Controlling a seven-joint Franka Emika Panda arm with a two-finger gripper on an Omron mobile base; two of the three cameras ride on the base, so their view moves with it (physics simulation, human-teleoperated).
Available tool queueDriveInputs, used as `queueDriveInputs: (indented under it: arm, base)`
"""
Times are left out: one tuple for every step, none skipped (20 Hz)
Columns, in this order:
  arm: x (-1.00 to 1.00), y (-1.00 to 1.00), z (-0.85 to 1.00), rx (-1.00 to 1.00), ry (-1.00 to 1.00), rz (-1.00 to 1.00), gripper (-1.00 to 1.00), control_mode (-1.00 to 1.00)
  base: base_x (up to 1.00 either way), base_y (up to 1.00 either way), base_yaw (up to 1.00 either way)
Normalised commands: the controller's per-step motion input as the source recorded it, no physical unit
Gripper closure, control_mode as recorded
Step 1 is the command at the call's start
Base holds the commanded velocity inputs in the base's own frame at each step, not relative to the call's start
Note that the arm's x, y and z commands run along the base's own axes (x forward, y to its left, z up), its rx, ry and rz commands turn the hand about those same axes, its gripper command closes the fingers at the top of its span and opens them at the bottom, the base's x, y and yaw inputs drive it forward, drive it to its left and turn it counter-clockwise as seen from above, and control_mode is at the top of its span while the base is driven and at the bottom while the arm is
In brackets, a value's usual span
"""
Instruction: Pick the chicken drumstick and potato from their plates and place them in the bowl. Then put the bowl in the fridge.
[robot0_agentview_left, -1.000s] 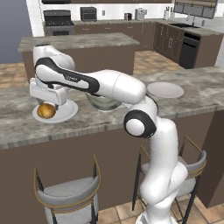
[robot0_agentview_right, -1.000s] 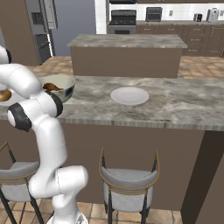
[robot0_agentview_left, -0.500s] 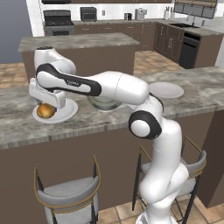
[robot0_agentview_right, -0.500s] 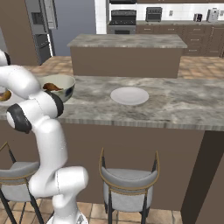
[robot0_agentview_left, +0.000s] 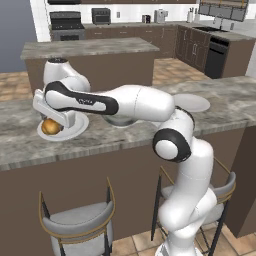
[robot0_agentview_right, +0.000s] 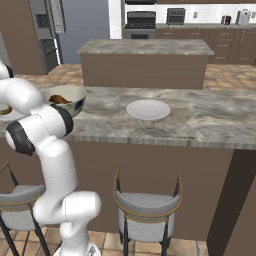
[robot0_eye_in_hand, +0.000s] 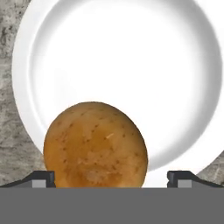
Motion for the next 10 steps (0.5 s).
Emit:
queueDriveInputs:
  arm:
    - [0.03, 0.00, -0.24, 0.07, 0.00, 0.04, -1.00, -1.00]
    - [0.02, 0.00, -0.26, 0.07, 0.00, 0.04, -1.00, -1.00]
    - [0.03, 0.00, -0.23, 0.06, 0.00, 0.04, -1.00, -1.00]
    - [0.03, 0.00, -0.25, 0.06, 0.00, 0.05, -1.00, -1.00]
    - [0.04, 0.00, -0.25, 0.06, 0.00, 0.05, -1.00, -1.00]
    - [0.03, 0.00, -0.26, 0.05, 0.00, 0.06, -1.00, -1.00]
    - [0.03, -0.01, -0.25, 0.05, 0.00, 0.06, -1.00, -1.00]
    - [0.03, -0.01, -0.27, 0.04, 0.00, 0.07, -1.00, -1.00]
    - [0.02, 0.00, -0.26, 0.04, 0.00, 0.07, -1.00, -1.00]
    - [0.02, 0.00, -0.26, 0.04, 0.00, 0.07, -1.00, -1.00]
  base:
    - [0.00, 0.00, 0.00]
    - [0.00, 0.00, 0.00]
    - [0.00, 0.00, 0.00]
    - [0.00, 0.00, 0.00]
    - [0.00, 0.00, 0.00]
    - [0.00, 0.00, 0.00]
    - [0.00, 0.00, 0.00]
    - [0.00, 0.00, 0.00]
    - [0.00, 0.00, 0.00]
    - [0.00, 0.00, 0.00]
